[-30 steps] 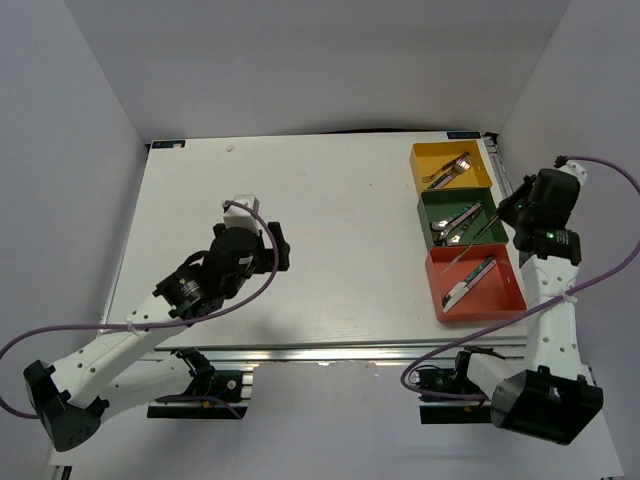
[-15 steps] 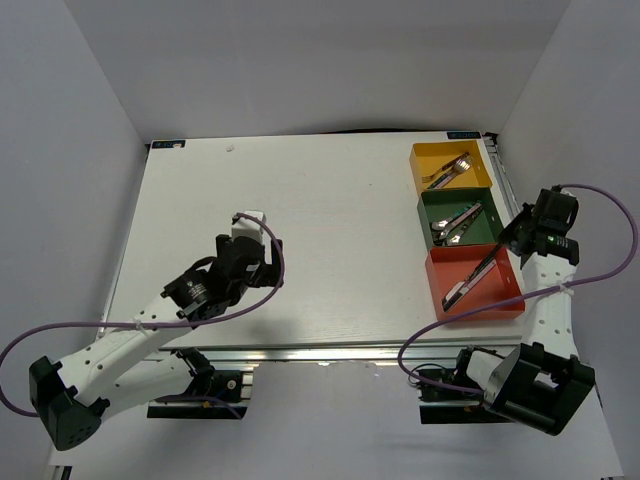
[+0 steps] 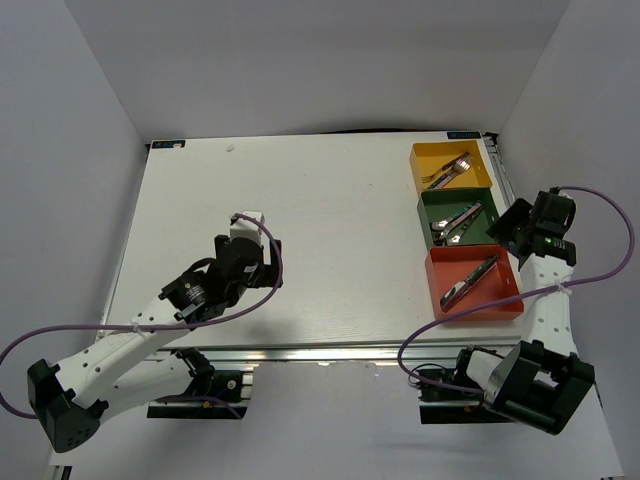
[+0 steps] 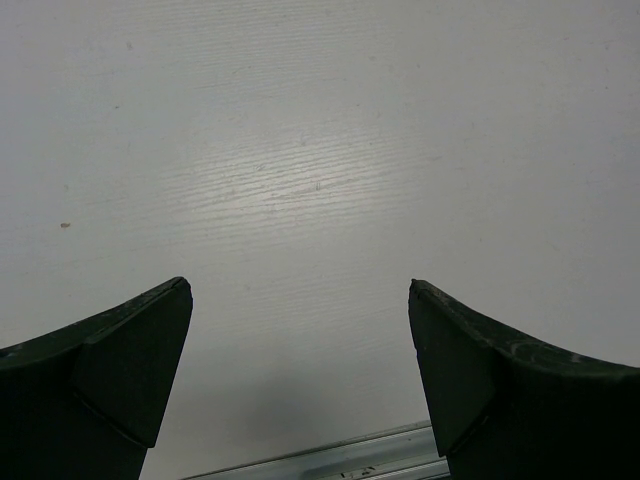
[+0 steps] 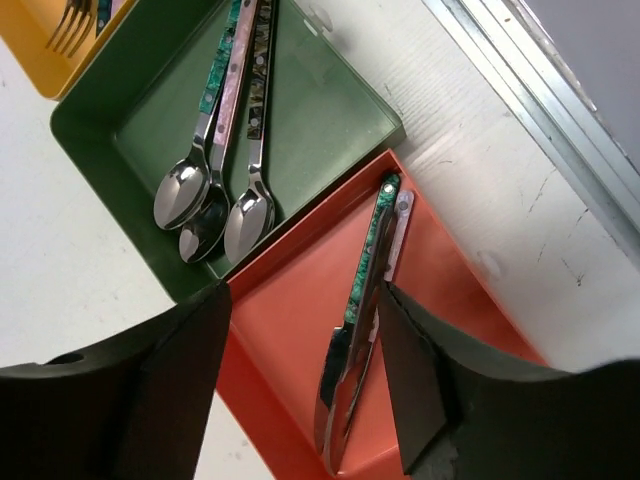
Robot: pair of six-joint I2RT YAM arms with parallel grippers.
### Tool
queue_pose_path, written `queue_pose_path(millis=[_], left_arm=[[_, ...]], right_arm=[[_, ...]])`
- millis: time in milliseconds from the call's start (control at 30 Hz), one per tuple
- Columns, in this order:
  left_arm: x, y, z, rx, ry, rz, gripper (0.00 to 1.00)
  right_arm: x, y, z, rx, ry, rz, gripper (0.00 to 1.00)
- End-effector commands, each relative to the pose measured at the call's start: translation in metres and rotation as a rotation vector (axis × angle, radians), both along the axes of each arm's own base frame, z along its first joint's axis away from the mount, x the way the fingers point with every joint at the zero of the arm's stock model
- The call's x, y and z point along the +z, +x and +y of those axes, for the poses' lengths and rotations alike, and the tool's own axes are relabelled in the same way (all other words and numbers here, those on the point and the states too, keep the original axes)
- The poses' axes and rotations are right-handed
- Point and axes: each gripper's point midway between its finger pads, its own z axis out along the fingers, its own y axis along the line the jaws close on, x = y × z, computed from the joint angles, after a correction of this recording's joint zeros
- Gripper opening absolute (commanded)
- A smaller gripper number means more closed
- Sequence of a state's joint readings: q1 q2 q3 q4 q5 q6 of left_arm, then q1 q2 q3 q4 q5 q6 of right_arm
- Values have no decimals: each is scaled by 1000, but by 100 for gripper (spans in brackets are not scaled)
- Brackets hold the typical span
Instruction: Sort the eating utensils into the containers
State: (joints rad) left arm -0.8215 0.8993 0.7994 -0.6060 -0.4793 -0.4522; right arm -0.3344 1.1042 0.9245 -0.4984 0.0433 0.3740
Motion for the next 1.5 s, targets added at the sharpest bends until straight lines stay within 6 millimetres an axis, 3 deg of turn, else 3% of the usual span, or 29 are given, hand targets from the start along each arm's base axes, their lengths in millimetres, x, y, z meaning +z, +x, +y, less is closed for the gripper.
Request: queue_pose_path(millis=[0,33,67,200,267,367,400,467,500,567,600,633,667,800,900,1033,1100,1167,1267,1467], left_arm=[[6,0,0,0,-16,-20,98],[6,0,1,2,-14,-20,98],[7,0,2,5,-14,-22,98],[11,4,10,65,-4,-36,98],[14,10,26,166,27,-62,98],[11,20,57,367,93,-68,98],[8,30,71,451,111,-42,98],[1,40,83,503,89,24,98],[0,50,106,576,77,41,98],[23,63,123,646,40,-14,98],[48,65,136,694,45,-55,98],[47,60,146,721,89,-50,98],[78,62,150,750,68,-111,98],[160,30,186,841,67,-298,98],[208,-9,210,868,62,-388,98],[254,-49,231,877,50,-450,98],[276,-70,239,878,12,-495,98],[283,-87,247,876,8,-504,98],[291,-112,255,873,-64,-560,98],[274,-117,256,861,-69,-555,98]], right_arm=[[11,5,-6,-15,-23,-28,69],[18,6,-7,-16,-28,-39,82],[21,6,-8,-19,-31,-41,85],[40,7,-4,-13,-16,-62,89],[56,7,2,6,-7,-105,89],[90,12,39,173,53,-238,89],[101,12,67,297,101,-286,89],[122,5,98,433,115,-363,89],[130,0,122,508,95,-368,89],[142,-12,137,550,-3,-360,89],[148,-25,146,558,-62,-329,89],[152,-33,148,565,-84,-321,89],[157,-40,145,560,-123,-315,89],[189,-81,117,520,-262,-356,89],[221,-115,100,471,-318,-417,89],[250,-152,99,496,-301,-502,89],[281,-173,99,508,-282,-602,89],[311,-195,100,524,-256,-705,89],[328,-213,106,572,-234,-783,89],[314,-211,92,520,-269,-755,89]])
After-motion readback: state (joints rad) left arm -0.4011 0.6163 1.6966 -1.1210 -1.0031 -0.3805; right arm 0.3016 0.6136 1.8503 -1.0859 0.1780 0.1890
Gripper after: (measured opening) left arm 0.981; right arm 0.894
